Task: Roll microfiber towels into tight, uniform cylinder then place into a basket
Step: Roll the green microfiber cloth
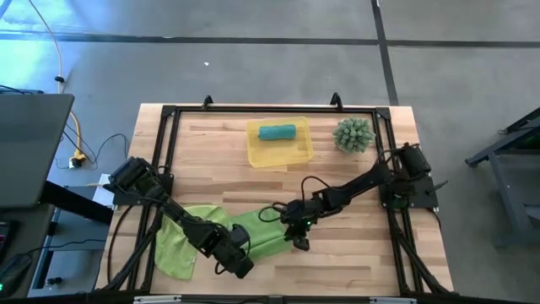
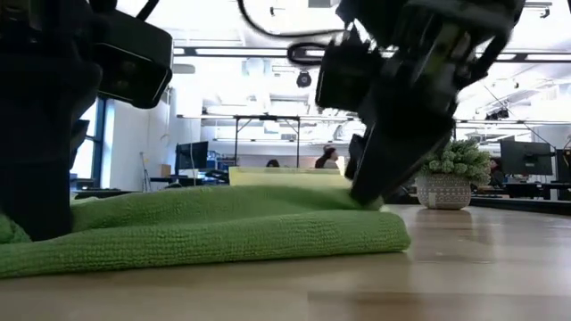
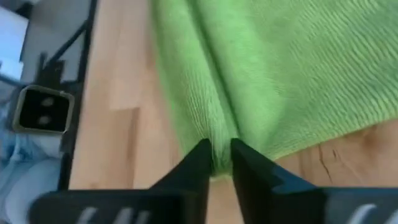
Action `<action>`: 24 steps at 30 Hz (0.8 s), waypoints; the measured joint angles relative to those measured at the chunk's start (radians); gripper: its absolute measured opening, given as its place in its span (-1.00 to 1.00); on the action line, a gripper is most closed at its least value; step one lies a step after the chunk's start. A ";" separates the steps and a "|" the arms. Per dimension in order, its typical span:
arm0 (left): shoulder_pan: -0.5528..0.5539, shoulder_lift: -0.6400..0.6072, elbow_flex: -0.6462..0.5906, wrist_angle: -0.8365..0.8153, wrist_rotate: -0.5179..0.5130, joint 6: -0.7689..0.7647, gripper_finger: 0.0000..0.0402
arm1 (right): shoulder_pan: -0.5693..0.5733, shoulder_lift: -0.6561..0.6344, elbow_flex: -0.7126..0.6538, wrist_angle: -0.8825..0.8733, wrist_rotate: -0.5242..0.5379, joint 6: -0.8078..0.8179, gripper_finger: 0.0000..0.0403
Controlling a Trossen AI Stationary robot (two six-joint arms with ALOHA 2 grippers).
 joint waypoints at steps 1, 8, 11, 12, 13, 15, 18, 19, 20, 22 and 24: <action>0.000 0.000 0.000 -0.001 0.006 0.003 -0.91 | 0.000 -0.016 0.000 -0.009 -0.001 -0.018 -0.65; 0.001 0.002 -0.001 -0.004 0.021 0.017 -0.91 | -0.007 -0.168 0.000 -0.138 0.013 -0.195 -0.30; 0.006 0.002 -0.001 -0.005 0.024 0.030 -0.91 | 0.036 -0.209 0.000 -0.119 0.076 -0.315 -0.28; 0.009 0.002 -0.001 -0.005 0.030 0.030 -0.91 | 0.058 -0.209 0.000 -0.098 0.109 -0.379 -0.28; 0.013 0.002 -0.001 -0.004 0.036 0.032 -0.91 | 0.084 -0.205 0.000 -0.083 0.153 -0.449 -0.28; 0.020 0.002 -0.002 -0.003 0.046 0.048 -0.91 | 0.131 -0.173 0.000 -0.029 0.239 -0.560 -0.28; 0.026 0.002 -0.002 -0.002 0.056 0.062 -0.91 | 0.187 -0.108 0.000 0.037 0.341 -0.654 -0.28; 0.026 0.003 -0.002 -0.002 0.060 0.066 -0.91 | 0.199 -0.088 0.000 0.060 0.363 -0.659 -0.27; 0.027 0.003 -0.002 -0.001 0.061 0.072 -0.91 | 0.207 -0.072 0.000 0.075 0.372 -0.657 -0.27; 0.028 0.003 -0.002 -0.001 0.067 0.075 -0.91 | 0.214 -0.043 0.000 0.087 0.390 -0.643 -0.24; 0.028 0.003 -0.003 0.000 0.069 0.075 -0.91 | 0.212 -0.013 0.000 0.086 0.395 -0.624 -0.19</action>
